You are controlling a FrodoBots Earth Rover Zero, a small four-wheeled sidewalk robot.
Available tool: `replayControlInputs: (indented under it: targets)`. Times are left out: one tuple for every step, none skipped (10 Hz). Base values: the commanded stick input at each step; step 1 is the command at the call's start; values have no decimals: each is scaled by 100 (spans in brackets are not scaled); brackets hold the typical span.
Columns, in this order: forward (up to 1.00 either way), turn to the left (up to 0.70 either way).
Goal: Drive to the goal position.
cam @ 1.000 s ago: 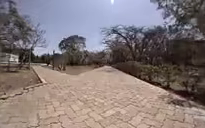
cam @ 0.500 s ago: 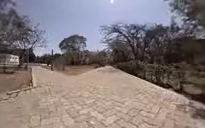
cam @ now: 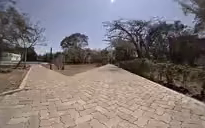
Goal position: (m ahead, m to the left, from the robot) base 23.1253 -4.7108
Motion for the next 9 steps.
replayControlInputs:
  targets:
    - [100,0]
    - [100,0]
    - [100,0]
    - [100,0]
    - [100,0]
    - [100,0]
    - [100,0]
    - [100,0]
    - [100,0]
